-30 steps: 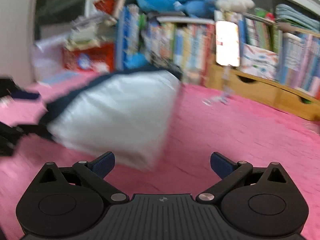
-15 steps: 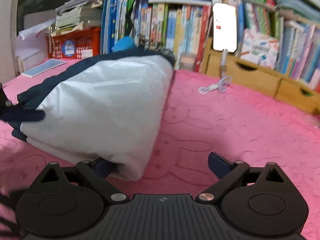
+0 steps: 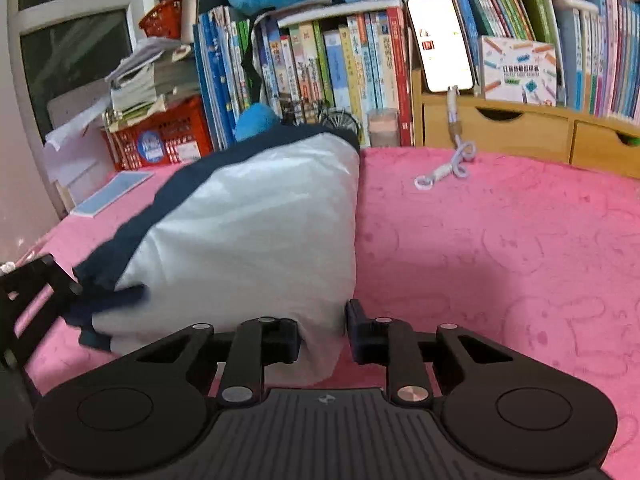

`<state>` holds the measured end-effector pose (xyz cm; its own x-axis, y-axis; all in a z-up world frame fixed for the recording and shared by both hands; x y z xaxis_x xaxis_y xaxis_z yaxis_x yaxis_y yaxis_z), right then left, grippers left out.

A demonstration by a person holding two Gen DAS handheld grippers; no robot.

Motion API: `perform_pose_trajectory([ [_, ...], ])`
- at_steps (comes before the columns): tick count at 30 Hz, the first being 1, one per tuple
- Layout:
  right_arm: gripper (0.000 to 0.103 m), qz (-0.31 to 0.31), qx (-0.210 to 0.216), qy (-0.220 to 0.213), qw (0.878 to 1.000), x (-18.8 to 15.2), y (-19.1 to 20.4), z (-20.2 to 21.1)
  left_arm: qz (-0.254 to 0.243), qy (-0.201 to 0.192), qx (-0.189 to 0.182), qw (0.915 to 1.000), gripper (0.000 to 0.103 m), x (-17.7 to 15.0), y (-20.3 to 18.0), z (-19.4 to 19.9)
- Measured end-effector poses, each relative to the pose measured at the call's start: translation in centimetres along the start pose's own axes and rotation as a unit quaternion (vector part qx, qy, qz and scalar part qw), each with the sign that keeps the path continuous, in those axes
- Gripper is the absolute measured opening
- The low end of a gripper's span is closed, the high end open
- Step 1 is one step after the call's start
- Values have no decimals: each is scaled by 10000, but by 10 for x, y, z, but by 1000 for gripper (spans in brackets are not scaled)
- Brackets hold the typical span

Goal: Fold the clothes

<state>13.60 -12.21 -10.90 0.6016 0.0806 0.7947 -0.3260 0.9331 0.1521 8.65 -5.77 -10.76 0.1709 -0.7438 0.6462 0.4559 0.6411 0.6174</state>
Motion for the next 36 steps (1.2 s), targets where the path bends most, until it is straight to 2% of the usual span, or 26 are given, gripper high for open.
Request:
perform_pose_trajectory([
  [4,24,-102,151,-70,9998,14,-1,5,-389,-98,112,9991,73,15,-6,-18],
  [7,24,-257,331,-124,9990,22,-6,10,-441,-66,375,9983,70,20,0,-31],
  [9,25,-329,476,-141,9982,23,-8,13,-339,29,656,9973,42,19,10,-40],
  [10,26,-291,470,-103,9984,20,-10,13,-151,71,645,9978,39,17,16,-41],
  [12,36,-157,426,-1,9990,8,-11,8,258,85,505,9984,33,15,24,-38],
  [14,52,-121,444,23,9989,-2,-9,2,473,68,518,9975,29,15,29,-35],
  [16,61,-221,437,0,9988,-3,-6,-6,593,64,541,9968,25,14,33,-33],
  [17,62,-271,433,-11,9987,-3,-5,-11,592,70,560,9967,24,14,34,-32],
  [19,58,-383,405,-41,9984,-3,-4,-19,588,83,597,9964,23,13,36,-31],
  [20,46,-456,326,-85,9984,0,-7,-20,587,108,602,9964,24,12,37,-31],
  [22,32,-241,13,-301,9993,6,-8,-12,508,159,612,9967,24,6,38,-28],
  [24,31,316,-498,-597,9965,9,-7,1,385,200,673,9968,24,0,38,-23],
  [26,31,1009,-1071,-865,9853,9,-7,17,421,296,724,9961,24,-8,42,-19],
  [29,31,1596,-1574,-1065,9687,2,-12,31,553,439,743,9947,25,-21,48,-11],
  [33,32,1780,-1704,-1059,9634,-12,-14,41,424,553,845,9940,25,-34,45,2],
  [36,32,1895,-1808,-1207,9575,-16,-7,49,517,618,870,9929,25,-42,48,10],
])
Point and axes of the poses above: each gripper's, at about its wrist camera, not at the fingertips, and z roughly against the way its jaws point, y to its left, x to its top, the point moved 9 cm from there along -z, roughly the way its jaws point
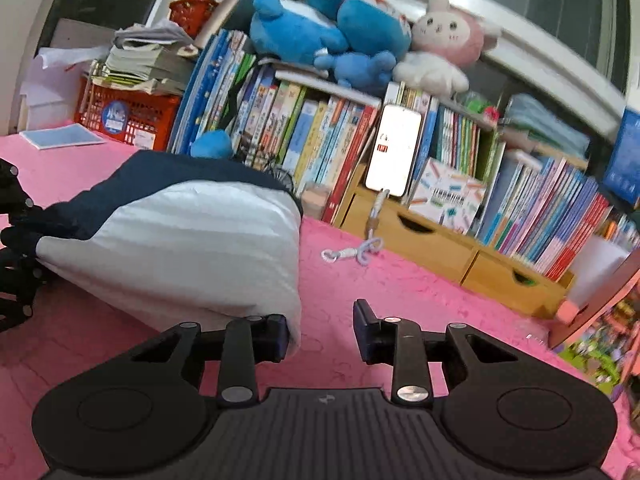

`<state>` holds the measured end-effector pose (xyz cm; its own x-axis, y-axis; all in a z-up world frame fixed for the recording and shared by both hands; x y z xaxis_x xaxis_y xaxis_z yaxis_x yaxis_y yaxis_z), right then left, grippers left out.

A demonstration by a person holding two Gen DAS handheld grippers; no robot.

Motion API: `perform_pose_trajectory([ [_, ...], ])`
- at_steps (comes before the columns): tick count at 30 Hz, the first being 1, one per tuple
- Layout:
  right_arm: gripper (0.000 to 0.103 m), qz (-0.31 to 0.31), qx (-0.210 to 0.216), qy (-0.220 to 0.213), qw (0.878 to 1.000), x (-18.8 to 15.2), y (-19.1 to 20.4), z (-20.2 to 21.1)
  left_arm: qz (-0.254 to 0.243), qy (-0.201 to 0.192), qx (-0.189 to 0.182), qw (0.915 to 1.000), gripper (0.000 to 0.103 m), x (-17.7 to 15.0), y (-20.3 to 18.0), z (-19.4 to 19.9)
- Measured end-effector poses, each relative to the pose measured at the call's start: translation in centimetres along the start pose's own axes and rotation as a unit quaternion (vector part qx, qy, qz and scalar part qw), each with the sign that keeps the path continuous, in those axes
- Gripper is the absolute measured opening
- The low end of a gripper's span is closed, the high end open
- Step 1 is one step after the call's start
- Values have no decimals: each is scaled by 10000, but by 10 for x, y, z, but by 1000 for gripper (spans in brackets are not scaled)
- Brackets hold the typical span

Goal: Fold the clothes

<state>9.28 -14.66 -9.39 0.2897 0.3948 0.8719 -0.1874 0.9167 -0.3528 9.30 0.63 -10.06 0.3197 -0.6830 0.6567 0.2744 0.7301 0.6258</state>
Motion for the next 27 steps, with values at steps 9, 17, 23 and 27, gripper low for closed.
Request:
perform_pose_trajectory([
  [9,36,509,-435,-445,9968,0,-6,78,614,-221,-534,9964,30,-8,11,58],
  [17,52,809,-466,245,9953,-71,-7,112,885,99,-869,9922,34,-40,-1,85],
  [23,52,1423,-274,-349,9888,-56,38,121,3328,386,-1399,9318,35,-70,60,99],
  [27,49,1426,197,-425,9887,-47,71,109,4505,69,-2289,8629,41,-68,74,116],
])
Point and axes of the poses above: each gripper's, at about its wrist camera, not at the fingertips, and z roughly against the way its jaws point, y to its left, x to its top, the point moved 9 cm from there along -z, roughly the way its jaws point
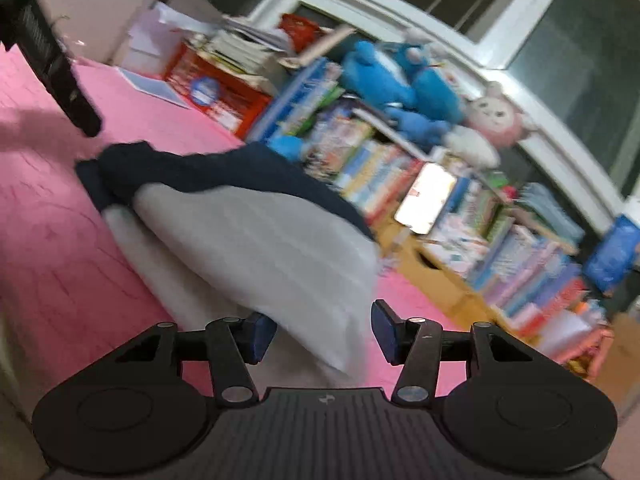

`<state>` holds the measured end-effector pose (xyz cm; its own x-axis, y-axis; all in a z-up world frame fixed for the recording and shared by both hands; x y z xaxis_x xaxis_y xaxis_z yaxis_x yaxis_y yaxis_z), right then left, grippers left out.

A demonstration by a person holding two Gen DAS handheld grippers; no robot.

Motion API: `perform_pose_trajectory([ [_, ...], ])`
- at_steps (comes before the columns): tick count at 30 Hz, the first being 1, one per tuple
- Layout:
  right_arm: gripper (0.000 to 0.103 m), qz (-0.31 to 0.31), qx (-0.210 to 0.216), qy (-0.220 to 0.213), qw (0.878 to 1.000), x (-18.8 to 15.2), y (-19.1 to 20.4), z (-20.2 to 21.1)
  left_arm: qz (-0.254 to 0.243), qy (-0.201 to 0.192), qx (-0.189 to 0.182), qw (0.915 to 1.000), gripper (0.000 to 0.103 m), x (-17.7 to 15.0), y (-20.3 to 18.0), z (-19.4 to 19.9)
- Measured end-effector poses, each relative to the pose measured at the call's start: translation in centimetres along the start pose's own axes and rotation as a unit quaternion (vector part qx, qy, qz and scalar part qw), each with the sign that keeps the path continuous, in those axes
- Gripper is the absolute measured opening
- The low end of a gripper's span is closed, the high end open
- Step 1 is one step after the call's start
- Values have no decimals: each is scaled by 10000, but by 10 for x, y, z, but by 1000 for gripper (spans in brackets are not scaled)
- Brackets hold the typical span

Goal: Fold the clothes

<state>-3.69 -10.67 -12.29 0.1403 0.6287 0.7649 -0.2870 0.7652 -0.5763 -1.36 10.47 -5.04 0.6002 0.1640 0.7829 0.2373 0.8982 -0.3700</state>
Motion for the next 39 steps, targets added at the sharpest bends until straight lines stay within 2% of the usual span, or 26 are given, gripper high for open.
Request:
perform_pose_trajectory([
  [1,44,-27,119,-16,9999,3,7,-4,131,-13,-247,9996,44,0,-6,1],
  [3,34,-34,312,-80,9995,11,22,-13,295,4,-692,9972,57,-3,-20,-2],
  [5,26,-11,384,-178,9991,17,32,-19,468,23,-1061,9933,61,-5,-33,-7],
  [8,22,-200,406,-357,9983,25,35,-16,838,39,-1292,9881,70,-8,-44,-23],
  [10,22,-436,356,-470,9973,28,29,-12,1248,41,-1455,9815,71,-7,-45,-36],
  [11,22,-548,341,-516,9966,29,25,-10,1475,48,-1560,9767,71,-6,-44,-42],
  [15,22,-970,286,-647,9928,29,11,-5,2616,95,-2063,9428,71,-11,-37,-58],
  [18,22,-1396,272,-738,9871,31,1,-3,3010,130,-2193,9280,71,-16,-32,-61],
  [20,22,-1876,359,-780,9785,31,-11,-1,3207,176,-2379,9167,71,-18,-32,-60],
  [23,22,-2618,601,-829,9597,29,-26,0,3490,153,-2763,8953,71,-16,-32,-58],
  [25,22,-3062,781,-824,9452,25,-34,0,3591,82,-2943,8856,76,-15,-31,-56],
  [26,22,-3099,830,-781,9439,24,-34,-1,3598,48,-2918,8862,77,-13,-31,-58],
  [27,22,-2989,820,-746,9478,23,-31,-2,3602,15,-2880,8873,77,-11,-30,-59],
  [30,22,-2413,727,-696,9652,22,-13,0,3514,-124,-2319,9070,74,-7,-24,-69],
  [31,22,-2289,700,-670,9686,21,-8,0,3480,-171,-2123,9130,67,-5,-22,-72],
  [32,22,-2206,683,-654,9708,20,-4,0,3407,-189,-1819,9222,40,-6,-20,-75],
  [33,22,-2156,675,-643,9720,19,-2,0,3325,-202,-1497,9309,26,-8,-19,-78],
  [34,22,-2128,674,-620,9728,19,0,-1,3259,-228,-1317,9359,24,-9,-20,-81],
  [36,22,-2093,687,-553,9739,17,4,-4,3148,-386,-1197,9408,16,-9,-25,-77],
  [39,23,-1862,669,-591,9785,18,11,-4,2565,-881,-700,9600,13,7,-28,-57],
])
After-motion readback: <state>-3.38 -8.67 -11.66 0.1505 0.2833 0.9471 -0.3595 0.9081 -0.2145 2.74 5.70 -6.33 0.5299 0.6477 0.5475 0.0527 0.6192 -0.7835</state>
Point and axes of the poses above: each gripper's, at about its wrist camera, not at the fingertips, and z roughly against the way its jaws point, y to its left, x to its top, the point moved 9 cm from there along -z, roughly the way its jaws point
